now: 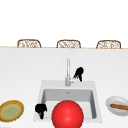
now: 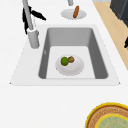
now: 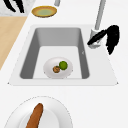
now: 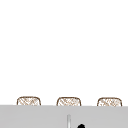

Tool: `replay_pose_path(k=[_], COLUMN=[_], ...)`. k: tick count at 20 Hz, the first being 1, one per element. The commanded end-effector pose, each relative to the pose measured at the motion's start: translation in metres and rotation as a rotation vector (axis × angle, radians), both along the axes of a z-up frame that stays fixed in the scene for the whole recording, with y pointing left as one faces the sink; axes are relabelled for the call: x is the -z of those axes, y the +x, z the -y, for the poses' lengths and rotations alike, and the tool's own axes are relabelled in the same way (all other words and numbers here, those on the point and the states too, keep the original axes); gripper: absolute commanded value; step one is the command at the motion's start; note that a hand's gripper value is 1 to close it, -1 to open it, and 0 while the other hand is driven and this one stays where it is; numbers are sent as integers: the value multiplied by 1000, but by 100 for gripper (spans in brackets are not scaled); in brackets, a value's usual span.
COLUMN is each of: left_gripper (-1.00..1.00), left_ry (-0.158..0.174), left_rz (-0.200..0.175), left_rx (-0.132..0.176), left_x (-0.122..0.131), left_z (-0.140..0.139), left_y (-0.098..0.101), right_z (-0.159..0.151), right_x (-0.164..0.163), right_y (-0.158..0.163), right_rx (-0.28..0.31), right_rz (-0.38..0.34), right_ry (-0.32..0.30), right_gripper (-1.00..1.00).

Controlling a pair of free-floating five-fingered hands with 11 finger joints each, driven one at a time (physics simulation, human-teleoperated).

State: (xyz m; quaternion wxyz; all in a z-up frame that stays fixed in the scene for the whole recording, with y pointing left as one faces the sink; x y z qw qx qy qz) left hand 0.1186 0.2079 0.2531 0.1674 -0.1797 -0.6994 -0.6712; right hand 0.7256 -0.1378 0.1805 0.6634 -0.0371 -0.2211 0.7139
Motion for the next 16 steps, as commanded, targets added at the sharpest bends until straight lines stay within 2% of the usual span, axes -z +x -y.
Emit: replay_pose_path(k=[1, 2, 3, 4, 5, 6, 10, 13, 16], left_gripper=[0, 0, 0, 0, 0, 0, 0, 0, 0], left_ry=[0, 0, 0, 0, 0, 0, 0, 0, 0], left_rz=[0, 0, 0, 0, 0, 0, 0, 0, 0], left_rx=[0, 0, 0, 0, 0, 0, 0, 0, 0], left_x=[0, 0, 0, 0, 0, 0, 0, 0, 0], left_z=[0, 0, 0, 0, 0, 0, 0, 0, 0], left_y=[0, 0, 0, 0, 0, 0, 0, 0, 0], right_z=[0, -1, -3, -5, -4, -2, 5, -5, -10], right_x=[18, 18, 18, 15, 13, 10, -3, -22, -19], right_y=[16, 18, 18, 18, 15, 11, -9, -21, -26], right_rx=[0, 4, 8, -13, -1, 13, 28, 47, 50], right_rz=[-47, -94, -134, -163, -189, -169, 4, 138, 241], right_ry=[-40, -43, -48, -55, -47, -35, 13, 13, -1], right_gripper=[-100, -100, 100, 100, 100, 100, 100, 100, 100])
